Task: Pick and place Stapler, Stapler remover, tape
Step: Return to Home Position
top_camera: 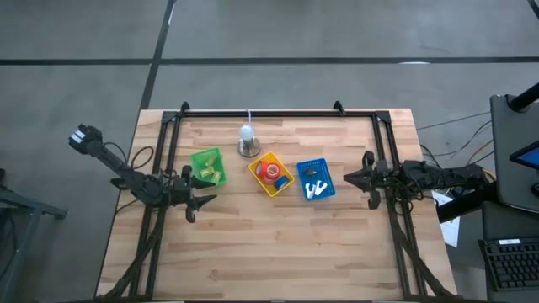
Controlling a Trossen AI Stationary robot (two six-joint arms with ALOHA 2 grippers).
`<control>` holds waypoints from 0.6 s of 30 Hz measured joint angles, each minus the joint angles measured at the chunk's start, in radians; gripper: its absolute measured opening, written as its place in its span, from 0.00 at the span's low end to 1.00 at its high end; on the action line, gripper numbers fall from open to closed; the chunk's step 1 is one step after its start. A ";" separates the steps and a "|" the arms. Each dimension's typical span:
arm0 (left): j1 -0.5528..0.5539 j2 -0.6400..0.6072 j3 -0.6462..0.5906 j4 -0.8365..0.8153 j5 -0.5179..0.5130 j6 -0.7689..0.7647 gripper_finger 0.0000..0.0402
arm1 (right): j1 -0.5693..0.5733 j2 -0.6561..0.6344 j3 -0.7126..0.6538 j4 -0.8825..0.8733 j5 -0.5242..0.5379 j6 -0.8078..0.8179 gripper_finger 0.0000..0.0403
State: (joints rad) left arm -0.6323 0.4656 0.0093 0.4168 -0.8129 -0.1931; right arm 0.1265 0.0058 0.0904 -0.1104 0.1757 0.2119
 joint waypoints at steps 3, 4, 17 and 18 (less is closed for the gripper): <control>0.000 0.000 0.000 -0.002 0.001 0.000 0.49 | 0.000 -0.004 -0.006 -0.018 0.003 -0.031 0.08; 0.000 0.001 0.000 -0.004 0.005 0.000 0.49 | 0.000 -0.004 -0.008 -0.018 0.003 -0.034 0.08; 0.000 0.001 0.000 -0.097 0.011 -0.045 0.49 | 0.000 0.004 -0.027 -0.017 0.003 -0.036 0.08; 0.000 0.001 0.000 -0.097 0.011 -0.045 0.49 | 0.000 0.004 -0.027 -0.017 0.003 -0.036 0.08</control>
State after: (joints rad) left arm -0.6327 0.4667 0.0090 0.3195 -0.8017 -0.2381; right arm 0.1265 0.0093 0.0631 -0.1275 0.1783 0.1761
